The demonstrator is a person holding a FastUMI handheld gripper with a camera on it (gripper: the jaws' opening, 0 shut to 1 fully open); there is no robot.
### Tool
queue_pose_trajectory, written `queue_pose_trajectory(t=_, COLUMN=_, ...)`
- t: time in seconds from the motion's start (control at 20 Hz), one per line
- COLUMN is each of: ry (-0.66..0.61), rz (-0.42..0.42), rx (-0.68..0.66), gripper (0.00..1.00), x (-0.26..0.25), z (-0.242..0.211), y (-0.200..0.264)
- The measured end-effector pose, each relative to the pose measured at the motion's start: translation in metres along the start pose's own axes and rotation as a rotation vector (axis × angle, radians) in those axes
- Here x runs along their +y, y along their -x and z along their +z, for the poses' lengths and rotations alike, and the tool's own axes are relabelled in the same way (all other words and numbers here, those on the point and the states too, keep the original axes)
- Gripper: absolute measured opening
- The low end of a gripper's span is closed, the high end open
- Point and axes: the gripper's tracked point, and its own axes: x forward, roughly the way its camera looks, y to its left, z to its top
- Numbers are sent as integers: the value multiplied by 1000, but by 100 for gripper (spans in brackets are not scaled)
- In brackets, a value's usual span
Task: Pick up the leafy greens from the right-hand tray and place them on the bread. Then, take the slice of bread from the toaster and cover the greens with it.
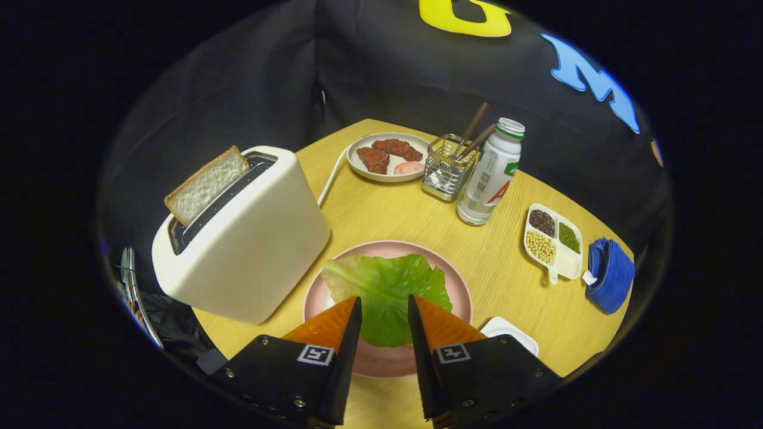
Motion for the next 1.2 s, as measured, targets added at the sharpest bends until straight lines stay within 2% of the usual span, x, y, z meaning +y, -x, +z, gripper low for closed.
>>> queue_pose_trajectory(t=0.1, ry=-5, rz=12, rx=-63, gripper=47, x=11, z=2, y=15)
queue_pose_trajectory(t=0.35, ry=-65, rz=-60, rx=-302, gripper=47, x=34, z=6, y=51)
queue_pose_trajectory(t=0.7, ry=-77, rz=-230, rx=-536, gripper=48, x=67, z=-3, y=79)
queue_pose_trajectory(t=0.8, ry=-57, rz=-182, rx=-596, gripper=48, x=97, z=-1, y=89)
queue_pose_trajectory(t=0.95, ry=5, rz=-170, rx=-663, gripper=47, x=130, z=9, y=100)
queue_pose_trajectory(t=1.2, ry=33, rz=-44, rx=-697, gripper=48, x=198, z=21, y=100)
